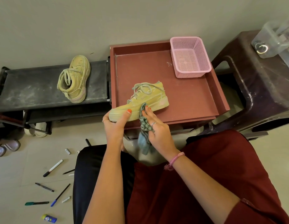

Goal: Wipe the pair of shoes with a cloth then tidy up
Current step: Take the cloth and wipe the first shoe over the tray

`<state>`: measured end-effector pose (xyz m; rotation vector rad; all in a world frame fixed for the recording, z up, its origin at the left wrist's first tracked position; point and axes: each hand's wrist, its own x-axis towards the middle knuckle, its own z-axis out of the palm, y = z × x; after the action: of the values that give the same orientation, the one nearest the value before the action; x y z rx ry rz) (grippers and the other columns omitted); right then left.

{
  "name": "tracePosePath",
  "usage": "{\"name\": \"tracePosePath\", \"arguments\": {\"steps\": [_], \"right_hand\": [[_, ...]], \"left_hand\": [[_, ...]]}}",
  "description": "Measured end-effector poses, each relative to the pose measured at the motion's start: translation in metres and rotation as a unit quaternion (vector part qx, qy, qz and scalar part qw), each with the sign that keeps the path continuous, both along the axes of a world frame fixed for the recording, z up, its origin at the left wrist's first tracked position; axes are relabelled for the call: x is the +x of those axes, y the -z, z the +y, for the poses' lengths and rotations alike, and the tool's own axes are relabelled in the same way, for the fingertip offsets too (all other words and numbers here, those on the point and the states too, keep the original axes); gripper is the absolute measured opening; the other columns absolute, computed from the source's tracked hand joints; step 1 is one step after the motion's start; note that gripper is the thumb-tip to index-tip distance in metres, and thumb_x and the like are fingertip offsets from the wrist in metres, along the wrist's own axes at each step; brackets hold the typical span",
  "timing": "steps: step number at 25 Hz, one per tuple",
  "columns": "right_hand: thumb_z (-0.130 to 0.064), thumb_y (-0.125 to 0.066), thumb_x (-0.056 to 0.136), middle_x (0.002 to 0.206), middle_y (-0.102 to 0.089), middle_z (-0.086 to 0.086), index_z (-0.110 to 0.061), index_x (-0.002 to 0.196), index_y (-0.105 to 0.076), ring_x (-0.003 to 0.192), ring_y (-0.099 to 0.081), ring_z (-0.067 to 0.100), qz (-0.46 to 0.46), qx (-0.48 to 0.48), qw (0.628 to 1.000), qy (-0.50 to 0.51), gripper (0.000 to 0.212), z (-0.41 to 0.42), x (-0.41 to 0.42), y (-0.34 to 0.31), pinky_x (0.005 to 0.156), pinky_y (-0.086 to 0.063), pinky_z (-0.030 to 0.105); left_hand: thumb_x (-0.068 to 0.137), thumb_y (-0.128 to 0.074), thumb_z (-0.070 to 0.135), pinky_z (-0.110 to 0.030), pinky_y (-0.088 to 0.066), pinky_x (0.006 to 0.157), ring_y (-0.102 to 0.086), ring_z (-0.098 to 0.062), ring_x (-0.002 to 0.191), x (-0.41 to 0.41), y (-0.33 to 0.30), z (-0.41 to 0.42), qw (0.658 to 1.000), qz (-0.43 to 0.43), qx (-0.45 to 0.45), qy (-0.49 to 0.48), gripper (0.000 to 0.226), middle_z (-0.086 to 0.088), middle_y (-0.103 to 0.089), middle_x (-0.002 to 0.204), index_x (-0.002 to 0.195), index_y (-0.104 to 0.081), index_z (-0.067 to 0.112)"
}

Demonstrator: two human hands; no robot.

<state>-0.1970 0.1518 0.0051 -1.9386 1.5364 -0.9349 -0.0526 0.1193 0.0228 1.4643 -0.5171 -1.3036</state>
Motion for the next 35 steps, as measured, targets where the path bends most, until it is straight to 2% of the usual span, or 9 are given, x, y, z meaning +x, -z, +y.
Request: {"name": "tracePosePath", "arguments": {"steps": [2, 7, 13, 18, 23, 27, 29, 31, 35], "right_hand": [[0.012, -0.039, 0.078, 0.148, -0.037, 0.008, 0.001, 0.136, -0.046, 0.14, -0.03, 0.017, 0.016, -0.01, 1.0, -0.01, 0.059, 0.001, -0.002, 0.002, 0.115, -0.025, 0.029], [0.014, -0.054, 0.085, 0.145, -0.043, 0.011, 0.001, 0.134, -0.048, 0.138, -0.035, 0.025, 0.139, -0.116, 0.983, -0.03, 0.052, -0.015, -0.019, 0.009, 0.108, -0.039, 0.036], [0.008, -0.031, 0.085, 0.141, -0.048, 0.012, 0.0, 0.134, -0.05, 0.134, -0.041, 0.028, 0.271, -0.14, 0.952, -0.024, 0.053, -0.059, -0.043, -0.002, 0.108, -0.038, 0.035], [0.021, -0.053, 0.075, 0.138, -0.051, 0.013, 0.0, 0.13, -0.053, 0.131, -0.044, 0.028, 0.226, -0.084, 0.969, 0.047, 0.059, -0.079, -0.027, -0.011, 0.11, -0.03, 0.034], [0.011, -0.056, 0.078, 0.143, -0.045, 0.013, 0.001, 0.136, -0.046, 0.136, -0.037, 0.026, 0.235, -0.106, 0.964, -0.057, 0.06, -0.032, -0.015, -0.009, 0.113, -0.032, 0.038], [0.018, -0.064, 0.07, 0.138, -0.049, 0.018, 0.005, 0.132, -0.049, 0.13, -0.044, 0.034, 0.25, -0.064, 0.965, 0.038, 0.065, -0.067, -0.025, -0.016, 0.11, -0.031, 0.038], [0.021, -0.056, 0.073, 0.138, -0.05, 0.018, 0.005, 0.131, -0.049, 0.13, -0.044, 0.034, 0.221, -0.047, 0.973, 0.057, 0.061, -0.064, -0.015, -0.018, 0.109, -0.034, 0.04], [0.014, -0.04, 0.082, 0.142, -0.046, 0.014, 0.003, 0.135, -0.046, 0.135, -0.039, 0.03, 0.218, -0.065, 0.974, 0.01, 0.055, -0.043, -0.009, -0.013, 0.111, -0.033, 0.039], [0.016, -0.056, 0.075, 0.145, -0.043, 0.012, 0.0, 0.138, -0.042, 0.137, -0.035, 0.027, 0.247, -0.074, 0.965, -0.038, 0.067, -0.036, -0.016, -0.016, 0.114, -0.022, 0.035]], "left_hand": [[0.066, -0.088, 0.02, -0.021, -0.055, 0.08, -0.065, -0.009, 0.102, 0.0, -0.001, 0.0, 0.997, -0.077, -0.006, 0.004, 0.071, 0.0, -0.061, 0.115, 0.12, -0.042, 0.02], [0.064, -0.089, 0.016, -0.024, -0.055, 0.084, -0.063, -0.007, 0.103, -0.002, 0.0, 0.001, 0.994, -0.106, -0.015, 0.021, 0.072, 0.002, -0.061, 0.114, 0.121, -0.046, 0.018], [0.064, -0.089, 0.012, -0.021, -0.055, 0.079, -0.065, -0.005, 0.098, 0.002, 0.002, 0.0, 0.994, -0.103, -0.021, 0.021, 0.068, 0.002, -0.063, 0.11, 0.119, -0.049, 0.014], [0.065, -0.087, 0.007, -0.014, -0.053, 0.072, -0.064, 0.003, 0.087, -0.002, 0.002, 0.001, 0.994, -0.104, -0.019, 0.008, 0.065, 0.006, -0.062, 0.105, 0.117, -0.047, 0.015], [0.065, -0.087, 0.005, -0.014, -0.052, 0.071, -0.066, 0.005, 0.085, -0.002, 0.005, 0.003, 0.994, -0.106, -0.025, 0.009, 0.064, 0.004, -0.064, 0.104, 0.115, -0.049, 0.014], [0.064, -0.088, 0.007, -0.018, -0.054, 0.075, -0.067, -0.003, 0.092, -0.002, 0.007, 0.007, 0.996, -0.086, -0.018, 0.001, 0.066, -0.001, -0.066, 0.109, 0.117, -0.049, 0.014], [0.064, -0.088, 0.007, -0.021, -0.055, 0.077, -0.068, -0.007, 0.096, -0.001, 0.007, 0.006, 0.997, -0.08, -0.019, -0.001, 0.068, -0.003, -0.066, 0.111, 0.119, -0.05, 0.013], [0.064, -0.087, 0.005, -0.022, -0.056, 0.078, -0.068, -0.007, 0.096, -0.002, 0.007, 0.006, 0.997, -0.077, -0.023, 0.001, 0.067, -0.004, -0.066, 0.11, 0.119, -0.05, 0.011], [0.065, -0.086, 0.004, -0.02, -0.055, 0.075, -0.068, -0.003, 0.091, -0.002, 0.006, 0.008, 0.997, -0.076, -0.025, 0.005, 0.066, -0.002, -0.066, 0.108, 0.119, -0.049, 0.011]]}}
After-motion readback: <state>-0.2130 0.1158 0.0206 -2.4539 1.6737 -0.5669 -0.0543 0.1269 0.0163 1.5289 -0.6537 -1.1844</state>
